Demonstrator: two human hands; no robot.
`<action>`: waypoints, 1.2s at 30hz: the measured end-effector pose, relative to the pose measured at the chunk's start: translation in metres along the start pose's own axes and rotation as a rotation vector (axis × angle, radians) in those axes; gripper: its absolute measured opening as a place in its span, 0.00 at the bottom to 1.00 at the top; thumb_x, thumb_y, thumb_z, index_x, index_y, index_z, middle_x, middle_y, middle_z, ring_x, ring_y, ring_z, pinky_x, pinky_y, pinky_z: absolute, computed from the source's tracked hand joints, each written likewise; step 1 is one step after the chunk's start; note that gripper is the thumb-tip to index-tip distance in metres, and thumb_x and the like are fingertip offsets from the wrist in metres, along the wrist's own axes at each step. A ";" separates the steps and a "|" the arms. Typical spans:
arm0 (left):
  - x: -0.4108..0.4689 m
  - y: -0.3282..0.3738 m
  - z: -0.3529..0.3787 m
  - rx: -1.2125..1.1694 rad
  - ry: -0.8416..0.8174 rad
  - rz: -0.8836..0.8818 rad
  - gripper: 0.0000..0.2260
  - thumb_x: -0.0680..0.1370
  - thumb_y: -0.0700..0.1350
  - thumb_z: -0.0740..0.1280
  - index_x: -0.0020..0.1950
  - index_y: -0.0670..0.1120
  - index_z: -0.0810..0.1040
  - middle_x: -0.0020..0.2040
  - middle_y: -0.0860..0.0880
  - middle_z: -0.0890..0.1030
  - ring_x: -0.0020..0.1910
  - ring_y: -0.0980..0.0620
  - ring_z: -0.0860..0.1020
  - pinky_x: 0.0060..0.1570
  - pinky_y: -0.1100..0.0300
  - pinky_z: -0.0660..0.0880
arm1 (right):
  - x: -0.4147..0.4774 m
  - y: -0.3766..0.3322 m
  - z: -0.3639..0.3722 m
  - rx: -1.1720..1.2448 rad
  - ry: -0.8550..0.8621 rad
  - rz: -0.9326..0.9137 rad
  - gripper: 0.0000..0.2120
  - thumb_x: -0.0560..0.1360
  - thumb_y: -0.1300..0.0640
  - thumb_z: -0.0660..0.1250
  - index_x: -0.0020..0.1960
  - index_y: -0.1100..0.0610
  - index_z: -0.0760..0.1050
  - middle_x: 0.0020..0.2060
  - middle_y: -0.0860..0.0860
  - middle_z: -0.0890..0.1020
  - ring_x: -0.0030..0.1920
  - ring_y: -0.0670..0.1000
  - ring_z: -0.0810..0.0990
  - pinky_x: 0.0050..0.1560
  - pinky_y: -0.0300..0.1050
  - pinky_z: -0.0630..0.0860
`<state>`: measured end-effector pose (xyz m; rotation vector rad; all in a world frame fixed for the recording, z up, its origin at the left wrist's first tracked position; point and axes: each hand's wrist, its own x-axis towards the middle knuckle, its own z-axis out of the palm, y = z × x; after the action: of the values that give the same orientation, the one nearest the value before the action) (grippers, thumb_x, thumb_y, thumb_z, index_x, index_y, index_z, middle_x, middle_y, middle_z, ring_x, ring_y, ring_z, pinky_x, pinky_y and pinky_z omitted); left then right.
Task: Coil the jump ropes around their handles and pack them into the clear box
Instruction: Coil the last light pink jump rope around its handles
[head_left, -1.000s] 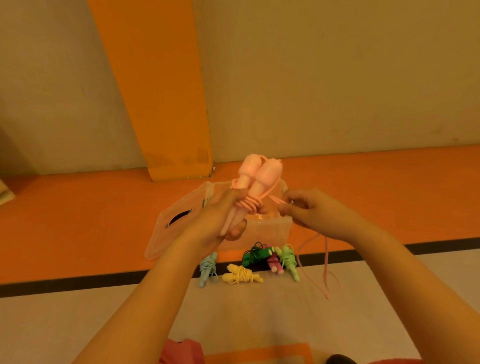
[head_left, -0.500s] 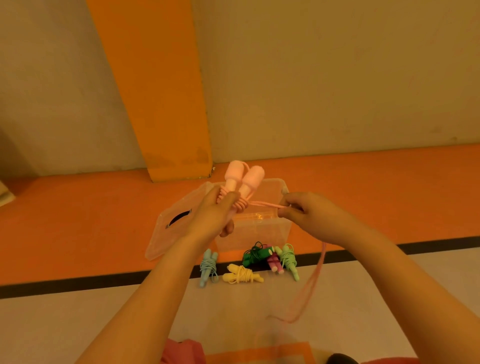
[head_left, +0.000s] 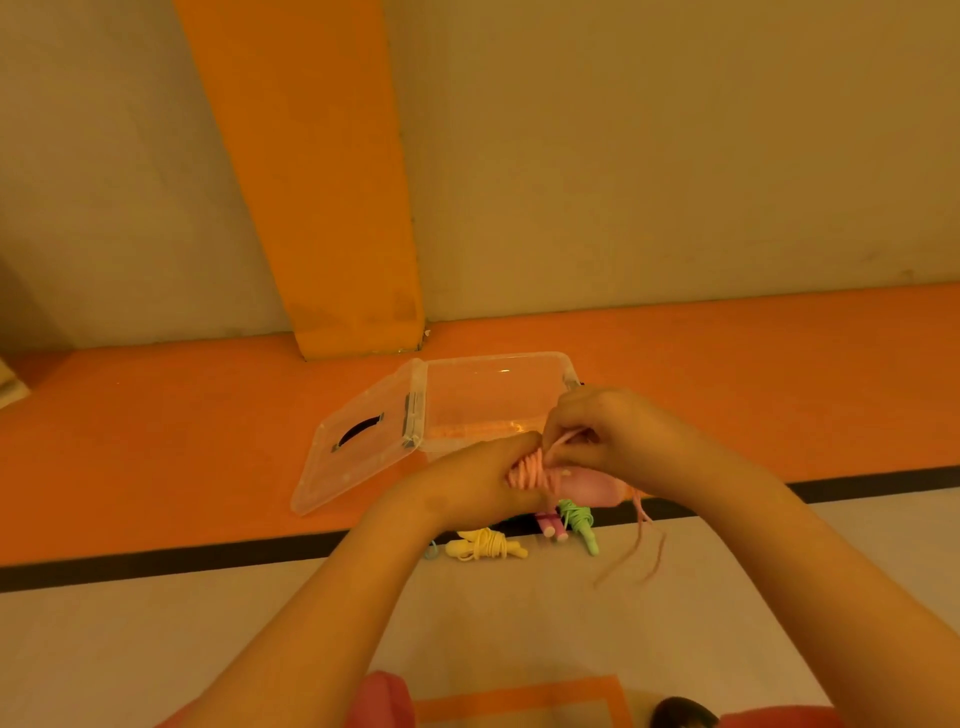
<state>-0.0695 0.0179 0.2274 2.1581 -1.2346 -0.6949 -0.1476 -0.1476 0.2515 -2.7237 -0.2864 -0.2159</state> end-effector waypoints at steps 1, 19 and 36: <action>-0.002 0.001 0.001 0.008 0.002 0.009 0.17 0.77 0.50 0.67 0.65 0.52 0.71 0.56 0.55 0.77 0.53 0.56 0.75 0.48 0.66 0.71 | 0.000 -0.001 0.001 0.020 -0.001 -0.004 0.03 0.72 0.58 0.72 0.44 0.58 0.81 0.40 0.49 0.80 0.42 0.42 0.73 0.42 0.28 0.66; -0.014 0.016 0.000 -0.552 -0.139 0.088 0.04 0.76 0.43 0.67 0.50 0.47 0.77 0.35 0.49 0.81 0.24 0.51 0.68 0.24 0.62 0.64 | -0.019 0.023 -0.028 0.730 0.021 0.261 0.12 0.70 0.51 0.70 0.37 0.60 0.77 0.32 0.55 0.74 0.34 0.51 0.70 0.33 0.40 0.66; -0.003 -0.014 -0.030 -1.057 0.556 -0.071 0.09 0.81 0.46 0.60 0.59 0.45 0.70 0.40 0.40 0.81 0.20 0.51 0.68 0.22 0.65 0.64 | -0.027 0.017 -0.026 0.291 -0.004 0.320 0.12 0.77 0.48 0.64 0.36 0.49 0.78 0.25 0.46 0.67 0.26 0.43 0.64 0.30 0.38 0.61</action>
<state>-0.0422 0.0323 0.2390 1.3372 -0.3327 -0.5296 -0.1723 -0.1777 0.2641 -2.4358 0.1117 -0.0716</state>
